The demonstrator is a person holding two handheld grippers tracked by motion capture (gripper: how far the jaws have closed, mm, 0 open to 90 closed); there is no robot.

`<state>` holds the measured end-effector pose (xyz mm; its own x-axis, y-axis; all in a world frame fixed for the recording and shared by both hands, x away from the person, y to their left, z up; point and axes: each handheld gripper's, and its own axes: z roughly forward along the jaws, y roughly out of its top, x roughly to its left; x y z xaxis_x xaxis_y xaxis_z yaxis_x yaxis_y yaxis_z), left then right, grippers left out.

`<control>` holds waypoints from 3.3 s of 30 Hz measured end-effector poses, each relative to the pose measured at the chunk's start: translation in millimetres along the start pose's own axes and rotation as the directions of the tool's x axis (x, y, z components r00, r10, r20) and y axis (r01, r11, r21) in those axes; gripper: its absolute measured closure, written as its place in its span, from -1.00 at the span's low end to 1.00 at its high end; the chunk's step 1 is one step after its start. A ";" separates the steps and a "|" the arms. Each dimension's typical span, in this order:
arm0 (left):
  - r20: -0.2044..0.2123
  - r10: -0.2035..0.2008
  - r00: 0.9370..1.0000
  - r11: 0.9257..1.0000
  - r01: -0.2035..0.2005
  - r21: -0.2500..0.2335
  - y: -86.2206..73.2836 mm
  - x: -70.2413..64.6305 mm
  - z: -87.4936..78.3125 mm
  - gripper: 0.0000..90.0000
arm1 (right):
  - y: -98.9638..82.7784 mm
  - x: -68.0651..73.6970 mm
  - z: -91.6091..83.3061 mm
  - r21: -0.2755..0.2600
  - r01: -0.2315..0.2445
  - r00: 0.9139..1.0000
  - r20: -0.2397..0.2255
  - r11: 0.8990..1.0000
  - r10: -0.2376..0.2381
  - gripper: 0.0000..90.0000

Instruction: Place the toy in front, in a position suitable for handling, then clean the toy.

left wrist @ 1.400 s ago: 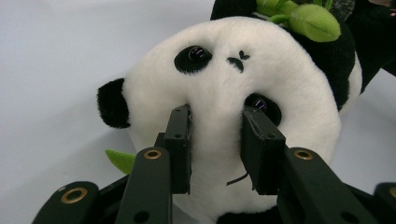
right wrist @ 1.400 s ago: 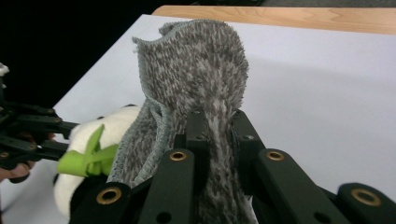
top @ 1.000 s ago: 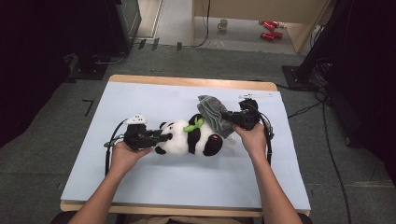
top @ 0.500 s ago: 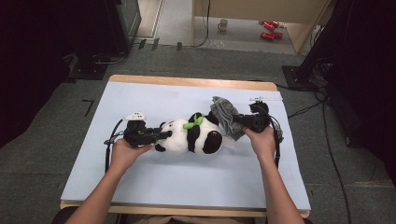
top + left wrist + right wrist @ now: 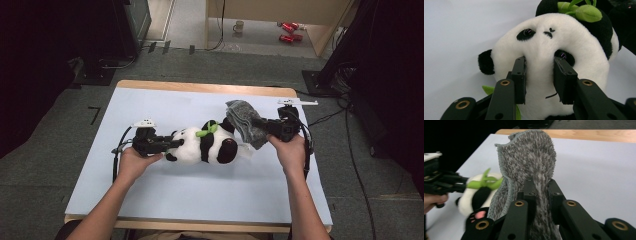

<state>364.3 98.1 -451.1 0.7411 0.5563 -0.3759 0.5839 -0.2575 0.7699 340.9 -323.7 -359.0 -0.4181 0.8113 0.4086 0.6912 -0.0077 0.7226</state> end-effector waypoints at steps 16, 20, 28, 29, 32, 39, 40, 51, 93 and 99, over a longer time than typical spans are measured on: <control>-0.004 -0.003 1.000 1.000 0.003 -0.003 -0.1 0.0 0.5 0.44 | 1.9 46.3 -2.6 0.034 0.064 0.988 -0.146 0.997 -0.059 0.82; -0.006 -0.003 1.000 1.000 0.003 -0.006 0.0 -0.6 0.7 0.44 | -0.1 61.0 5.3 0.064 0.089 0.980 -0.181 0.994 -0.076 0.81; -0.014 -0.005 1.000 1.000 0.005 0.004 1.2 -0.3 2.2 0.44 | -18.9 65.5 29.2 0.157 0.120 0.978 -0.188 0.980 -0.090 0.81; -0.014 -0.007 1.000 1.000 0.007 0.004 1.6 -0.7 2.8 0.44 | -20.8 64.6 27.5 0.159 0.128 0.979 -0.180 0.979 -0.099 0.81; -0.010 -0.007 1.000 1.000 0.007 0.005 1.6 -0.7 3.4 0.44 | -23.7 61.3 24.1 0.169 0.130 0.982 -0.162 0.977 -0.102 0.81; 0.000 -0.004 1.000 1.000 0.004 0.003 1.1 -0.3 4.0 0.44 | -33.0 40.0 13.9 0.186 0.084 0.985 -0.162 0.979 -0.053 0.81; 0.001 -0.004 1.000 1.000 0.004 0.003 1.1 -0.3 4.0 0.44 | -33.6 38.4 13.1 0.188 0.082 0.986 -0.161 0.979 -0.052 0.81; 0.000 -0.014 1.000 1.000 0.014 0.003 1.4 0.2 3.5 0.44 | -36.3 8.9 3.1 0.198 0.016 0.997 -0.083 0.980 0.001 0.82; -0.015 0.002 1.000 1.000 -0.001 0.019 0.6 -3.5 1.1 0.43 | -24.7 36.3 21.8 0.175 0.072 0.987 -0.154 0.982 -0.044 0.82; -0.003 -0.009 1.000 1.000 0.009 0.021 1.1 -1.3 1.2 0.43 | -29.3 23.8 15.7 0.190 0.059 0.992 -0.123 0.980 -0.036 0.81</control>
<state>364.4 96.1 -450.3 0.7347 0.5610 -0.3814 0.5974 -0.2688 0.7555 320.0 -295.0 -379.2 -0.5122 0.7330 0.4476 0.7645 0.1517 0.6265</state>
